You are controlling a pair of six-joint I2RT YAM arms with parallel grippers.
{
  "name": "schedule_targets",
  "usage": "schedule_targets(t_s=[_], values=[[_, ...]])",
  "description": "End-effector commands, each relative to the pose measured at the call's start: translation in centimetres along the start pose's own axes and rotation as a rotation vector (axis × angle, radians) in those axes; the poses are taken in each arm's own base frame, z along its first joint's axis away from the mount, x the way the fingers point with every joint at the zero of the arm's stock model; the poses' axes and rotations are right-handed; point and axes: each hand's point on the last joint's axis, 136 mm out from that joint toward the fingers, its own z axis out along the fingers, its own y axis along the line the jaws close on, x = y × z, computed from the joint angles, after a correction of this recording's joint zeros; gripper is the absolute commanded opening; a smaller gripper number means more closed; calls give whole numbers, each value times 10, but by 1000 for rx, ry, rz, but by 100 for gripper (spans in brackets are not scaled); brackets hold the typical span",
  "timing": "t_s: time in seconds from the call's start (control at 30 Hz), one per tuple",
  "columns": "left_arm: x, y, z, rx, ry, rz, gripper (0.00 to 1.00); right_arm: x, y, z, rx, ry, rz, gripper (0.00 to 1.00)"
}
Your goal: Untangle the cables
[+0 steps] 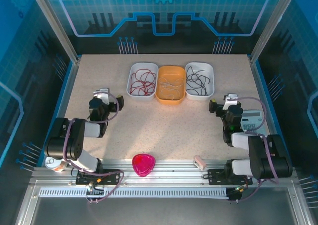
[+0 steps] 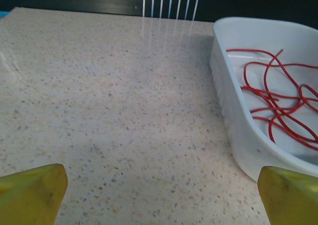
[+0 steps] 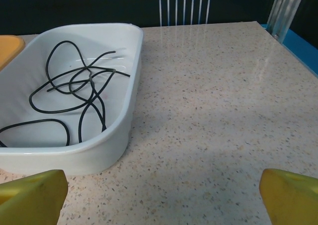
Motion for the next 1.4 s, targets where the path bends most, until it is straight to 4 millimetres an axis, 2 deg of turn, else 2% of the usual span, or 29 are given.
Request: schedule_targets(t_s=[0.0,0.17,0.27,0.33,1.37], values=[[-2,-8,1,56,9,-8,99,-17,7,11,-51,-78,-24,100],[-2,-7,1,54,10,-7,99,-5,31,23,-178,-42,-79,100],[-2,-7,1,54,9,-5,99,-2,56,28,-327,12,-136,100],[-2,-7,1,53,9,-6,99,-3,61,27,-362,5,-139,100],[-2,-8,2,49,10,1,99,-2,58,28,-342,14,-136,100]])
